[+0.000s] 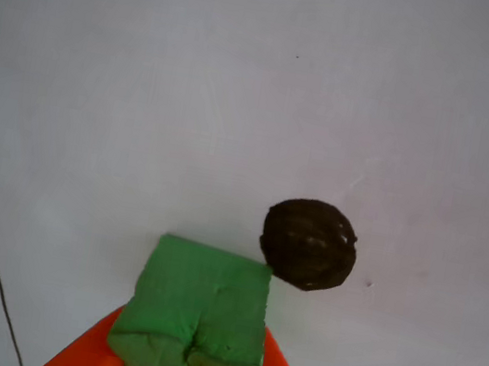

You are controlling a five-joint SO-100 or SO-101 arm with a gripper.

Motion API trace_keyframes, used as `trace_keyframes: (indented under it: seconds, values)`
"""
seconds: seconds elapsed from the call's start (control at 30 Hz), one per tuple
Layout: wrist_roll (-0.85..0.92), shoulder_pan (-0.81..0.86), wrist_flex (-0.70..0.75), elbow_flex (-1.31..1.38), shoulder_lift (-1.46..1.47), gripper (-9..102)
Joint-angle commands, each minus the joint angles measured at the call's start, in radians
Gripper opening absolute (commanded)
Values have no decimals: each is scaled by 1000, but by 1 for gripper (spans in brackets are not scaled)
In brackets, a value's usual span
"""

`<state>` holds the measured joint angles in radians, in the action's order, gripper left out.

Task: Grasp the colored block, Place it on the black dot, and then return the arm to the default position.

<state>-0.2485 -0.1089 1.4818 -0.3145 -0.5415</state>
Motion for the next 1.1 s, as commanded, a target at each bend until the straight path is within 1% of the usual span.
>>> trace_keyframes:
  seconds: [0.0, 0.53, 0.83, 1.07]
  values:
    - [3, 14, 3, 2, -40, 0]
    - [-49, 28, 54, 2, -149, 0]
    - [-101, 49, 123, 3, -152, 0]
    - [-109, 64, 140, 3, -146, 0]
